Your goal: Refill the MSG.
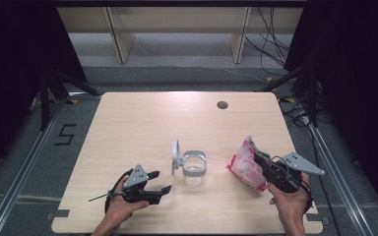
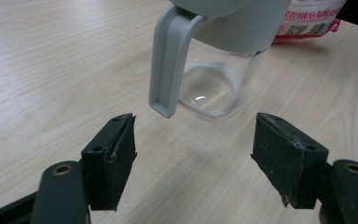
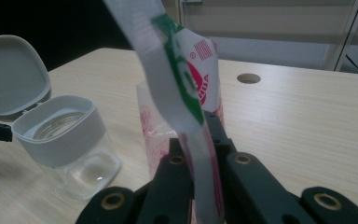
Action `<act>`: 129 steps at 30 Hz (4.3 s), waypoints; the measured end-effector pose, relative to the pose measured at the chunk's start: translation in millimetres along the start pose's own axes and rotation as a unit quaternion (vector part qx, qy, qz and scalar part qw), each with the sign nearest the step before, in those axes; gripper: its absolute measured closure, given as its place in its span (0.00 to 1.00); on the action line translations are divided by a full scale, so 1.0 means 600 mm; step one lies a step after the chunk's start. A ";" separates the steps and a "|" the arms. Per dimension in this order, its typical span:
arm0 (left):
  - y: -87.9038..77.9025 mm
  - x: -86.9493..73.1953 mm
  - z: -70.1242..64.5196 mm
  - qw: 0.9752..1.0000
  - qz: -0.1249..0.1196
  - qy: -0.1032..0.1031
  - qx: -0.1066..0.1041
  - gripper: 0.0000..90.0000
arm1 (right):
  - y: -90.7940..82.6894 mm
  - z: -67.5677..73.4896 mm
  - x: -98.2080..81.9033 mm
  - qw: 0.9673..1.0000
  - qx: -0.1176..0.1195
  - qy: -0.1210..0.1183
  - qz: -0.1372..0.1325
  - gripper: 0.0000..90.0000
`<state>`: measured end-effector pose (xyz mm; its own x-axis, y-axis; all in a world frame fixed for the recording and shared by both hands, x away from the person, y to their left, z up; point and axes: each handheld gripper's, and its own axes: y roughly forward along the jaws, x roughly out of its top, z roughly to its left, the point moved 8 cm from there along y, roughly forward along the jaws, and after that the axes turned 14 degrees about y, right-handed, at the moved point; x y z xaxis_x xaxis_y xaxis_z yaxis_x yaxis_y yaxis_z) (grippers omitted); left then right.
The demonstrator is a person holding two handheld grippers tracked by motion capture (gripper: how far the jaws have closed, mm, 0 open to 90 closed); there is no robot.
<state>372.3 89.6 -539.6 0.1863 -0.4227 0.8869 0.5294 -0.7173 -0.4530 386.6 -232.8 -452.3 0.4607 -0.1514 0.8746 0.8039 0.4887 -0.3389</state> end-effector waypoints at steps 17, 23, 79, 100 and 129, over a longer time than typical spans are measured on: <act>0.012 0.019 -0.055 0.999 -0.014 0.033 -0.014 0.33 | -0.001 0.048 0.004 0.999 0.048 -0.003 0.018 1.00; 0.034 0.036 -0.085 0.999 -0.021 0.039 -0.032 0.33 | -0.006 0.063 0.009 0.998 0.053 0.004 0.016 1.00; 0.177 0.112 -0.178 0.996 -0.028 0.085 -0.019 0.81 | 0.002 0.176 0.070 0.990 0.143 -0.005 -0.002 1.00; 0.214 0.139 -0.183 0.999 -0.053 0.010 -0.001 0.82 | 0.041 0.164 0.104 0.993 0.117 0.008 -0.004 1.00; 0.241 0.158 -0.213 0.993 -0.103 -0.063 0.015 0.83 | 0.080 0.192 0.099 0.994 0.110 -0.016 0.010 1.00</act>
<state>360.5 -125.0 -532.8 0.1731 -0.1944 0.9655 0.5910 -0.7637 -0.2597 409.2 -119.6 -377.0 0.4611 -0.1139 0.8800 0.6915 0.6676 -0.2759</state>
